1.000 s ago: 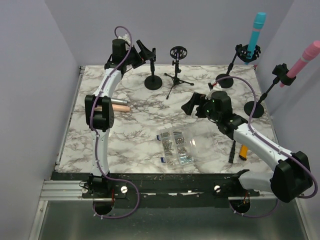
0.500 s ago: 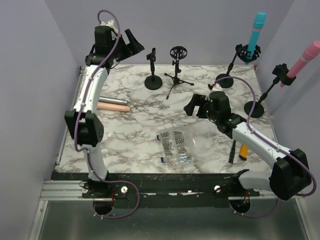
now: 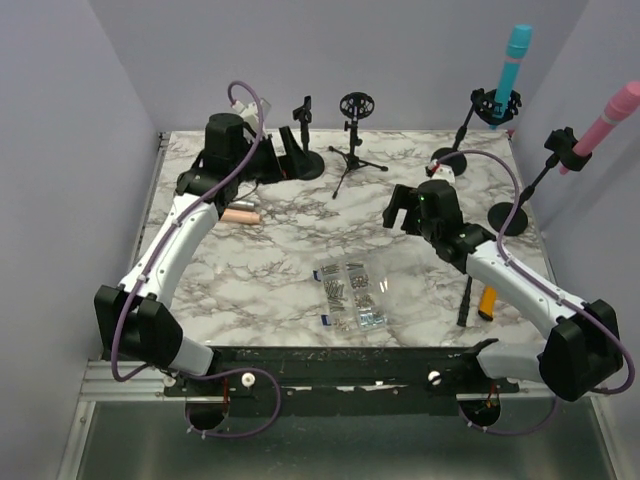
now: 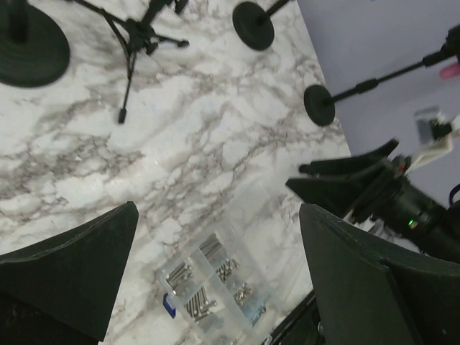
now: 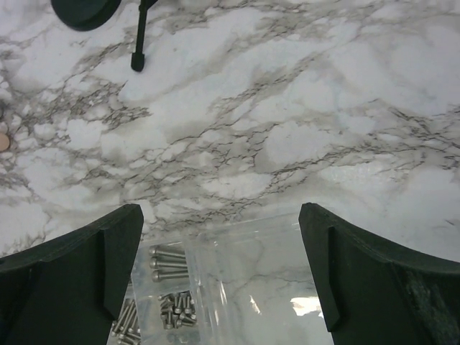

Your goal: Remove the microphone from the stand

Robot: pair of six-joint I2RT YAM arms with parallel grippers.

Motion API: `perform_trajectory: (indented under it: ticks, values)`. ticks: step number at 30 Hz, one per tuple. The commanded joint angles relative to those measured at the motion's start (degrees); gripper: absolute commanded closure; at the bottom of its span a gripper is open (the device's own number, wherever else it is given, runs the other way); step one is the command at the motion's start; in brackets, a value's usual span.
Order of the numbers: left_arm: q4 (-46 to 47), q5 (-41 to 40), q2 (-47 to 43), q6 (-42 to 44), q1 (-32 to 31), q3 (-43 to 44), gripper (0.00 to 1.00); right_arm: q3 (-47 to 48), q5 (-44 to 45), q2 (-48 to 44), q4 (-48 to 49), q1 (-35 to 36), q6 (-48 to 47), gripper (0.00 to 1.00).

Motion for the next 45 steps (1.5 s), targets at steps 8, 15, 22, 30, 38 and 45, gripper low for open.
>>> perform_trajectory:
  ticks: [8, 15, 22, 30, 38, 45]
  values:
    - [4.8, 2.4, -9.5, 2.1, -11.1, -9.9, 0.01, 28.9, 13.6, 9.6, -13.8, -7.1, -3.5, 0.00]
    - [4.5, 2.7, -10.4, 2.7, -12.0, -9.2, 0.01, 41.9, 12.3, 13.8, -13.4, -15.4, -3.3, 0.02]
    - [5.5, 5.2, -9.8, 2.2, -11.4, -9.2, 0.01, 51.7, 16.8, 18.8, -10.8, -20.2, -6.6, 0.00]
    - [7.1, 8.9, -8.5, 0.4, -11.4, -9.5, 0.01, 62.7, 17.9, 27.1, -8.1, -24.1, -14.8, 0.00]
    - [7.2, 9.4, -8.0, 0.3, -11.2, -9.4, 0.01, 67.1, 18.4, 33.7, -3.4, -24.5, -23.6, 0.03]
    - [7.4, 9.7, -7.9, 0.0, -10.9, -9.4, 0.02, 65.5, 21.7, 37.0, 4.3, -24.7, -31.7, 0.05]
